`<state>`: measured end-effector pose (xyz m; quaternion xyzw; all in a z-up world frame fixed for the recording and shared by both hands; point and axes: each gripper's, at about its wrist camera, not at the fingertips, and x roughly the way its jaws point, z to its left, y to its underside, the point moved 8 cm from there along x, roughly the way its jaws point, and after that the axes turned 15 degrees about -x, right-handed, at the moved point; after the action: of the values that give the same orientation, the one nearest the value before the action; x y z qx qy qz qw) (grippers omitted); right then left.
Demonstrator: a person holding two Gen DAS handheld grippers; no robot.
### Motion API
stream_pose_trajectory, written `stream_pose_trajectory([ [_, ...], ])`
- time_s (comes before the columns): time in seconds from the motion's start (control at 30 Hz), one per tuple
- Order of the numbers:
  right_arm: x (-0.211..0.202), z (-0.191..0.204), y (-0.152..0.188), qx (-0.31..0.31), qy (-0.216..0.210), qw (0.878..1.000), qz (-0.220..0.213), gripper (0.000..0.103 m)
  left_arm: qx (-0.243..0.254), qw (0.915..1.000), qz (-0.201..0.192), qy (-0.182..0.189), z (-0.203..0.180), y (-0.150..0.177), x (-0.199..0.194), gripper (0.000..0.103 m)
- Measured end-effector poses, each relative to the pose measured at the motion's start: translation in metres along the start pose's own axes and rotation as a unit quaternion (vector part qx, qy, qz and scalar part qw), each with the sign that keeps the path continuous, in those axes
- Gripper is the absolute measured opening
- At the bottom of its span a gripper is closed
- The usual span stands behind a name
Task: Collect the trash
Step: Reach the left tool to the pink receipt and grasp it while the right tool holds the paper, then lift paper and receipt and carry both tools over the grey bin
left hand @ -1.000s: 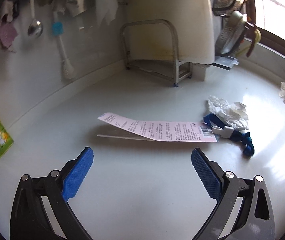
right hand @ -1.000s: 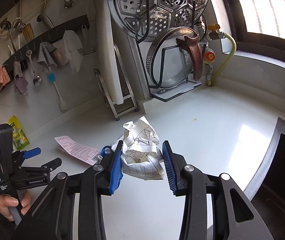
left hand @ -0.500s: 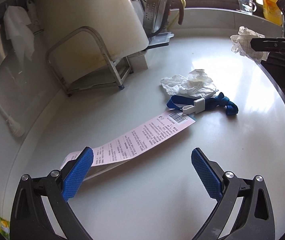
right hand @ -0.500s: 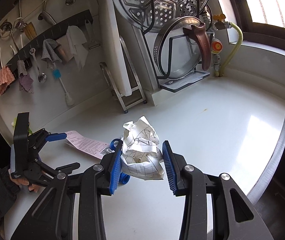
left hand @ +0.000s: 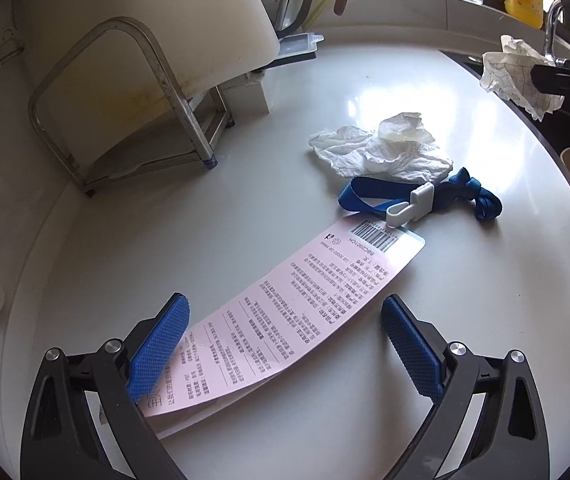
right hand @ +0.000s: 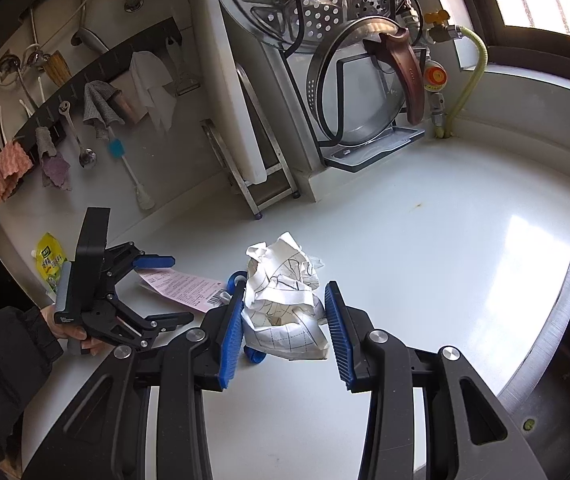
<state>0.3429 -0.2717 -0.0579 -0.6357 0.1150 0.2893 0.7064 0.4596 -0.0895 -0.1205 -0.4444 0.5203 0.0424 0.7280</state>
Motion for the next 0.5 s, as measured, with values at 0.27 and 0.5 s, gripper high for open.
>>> stream_pose_trajectory([
  [0.27,0.002,0.003,0.0,-0.002,-0.005,1.0,0.001,0.038,-0.056,0.9968,0.014,0.056,0.012,-0.004,0.006,0.064],
  [0.5,0.002,0.007,0.0,-0.01,-0.007,1.0,0.001,0.038,-0.092,0.994,-0.012,0.058,0.009,0.0,-0.009,0.029],
])
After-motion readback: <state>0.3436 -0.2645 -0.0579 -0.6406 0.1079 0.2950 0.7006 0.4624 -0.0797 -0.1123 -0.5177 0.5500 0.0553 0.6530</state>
